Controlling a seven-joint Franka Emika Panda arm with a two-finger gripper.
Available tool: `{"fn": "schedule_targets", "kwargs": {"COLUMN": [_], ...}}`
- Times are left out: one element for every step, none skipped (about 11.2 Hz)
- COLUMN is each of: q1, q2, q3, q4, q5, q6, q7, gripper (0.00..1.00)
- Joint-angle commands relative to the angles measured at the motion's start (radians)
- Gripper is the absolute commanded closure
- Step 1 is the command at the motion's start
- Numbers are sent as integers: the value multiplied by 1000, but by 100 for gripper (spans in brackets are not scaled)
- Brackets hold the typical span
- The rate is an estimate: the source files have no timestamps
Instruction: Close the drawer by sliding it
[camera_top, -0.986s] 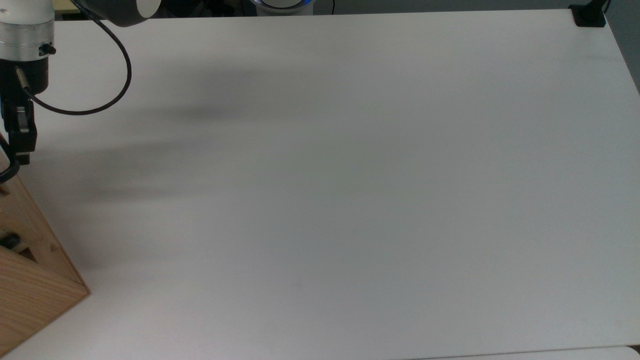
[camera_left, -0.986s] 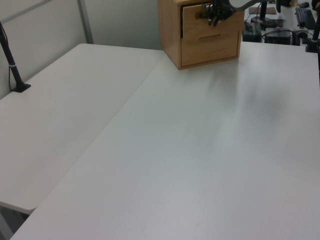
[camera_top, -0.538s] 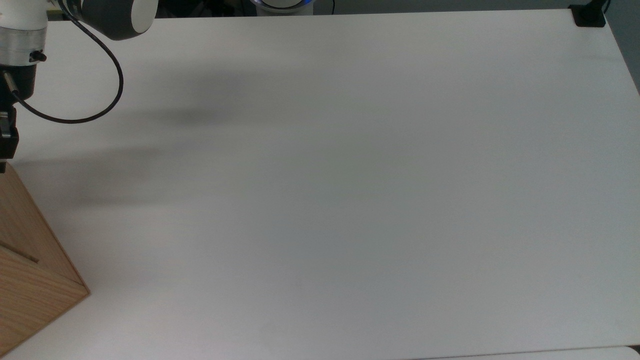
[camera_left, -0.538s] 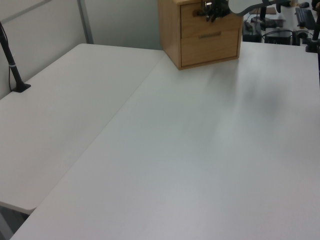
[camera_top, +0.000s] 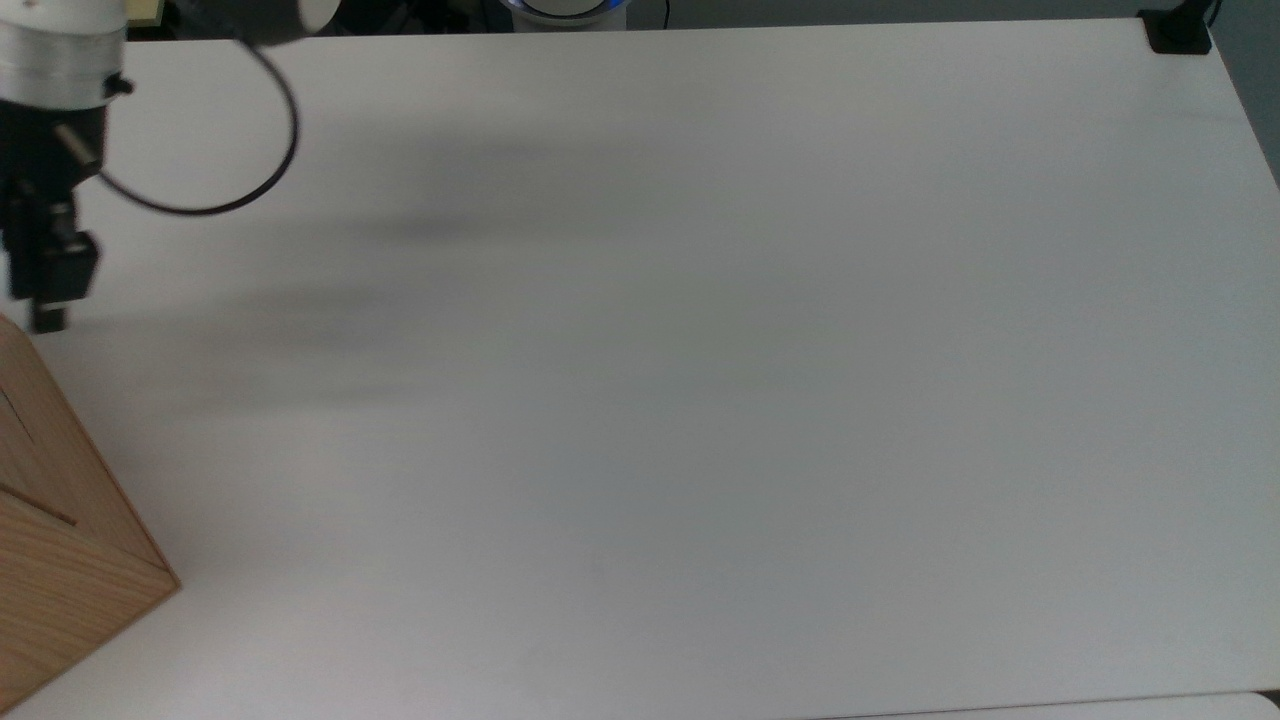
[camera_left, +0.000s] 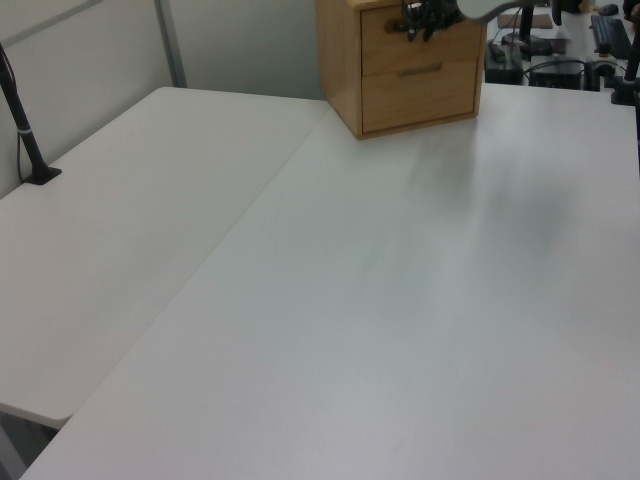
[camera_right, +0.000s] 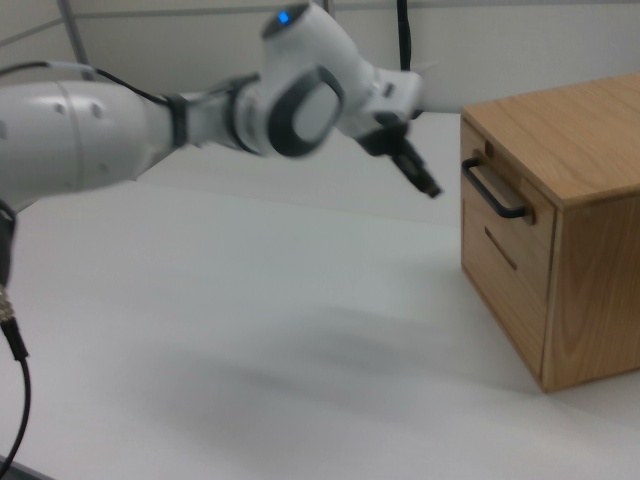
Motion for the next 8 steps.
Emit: {"fn": "schedule_targets", "kwargs": {"q1": [129,160,182,191,191,188,194,196], "q2": [-159,-193,-231,-272,-305,-328,-349,-365], "q3": [-3,0,24,61,101,136,142,142], "q4": [-78,-78,-86,-109,-136,-161,-179,-180], "q5": [0,11,11,11,12,18,23,28], "q6": [-354,-465,-554,-617,-660,-699,-721,-725], "q7": [-156,-204,-269,-353,-423,-442,-446,-457], "gripper": [36,23,5,0,0,0,0,0]}}
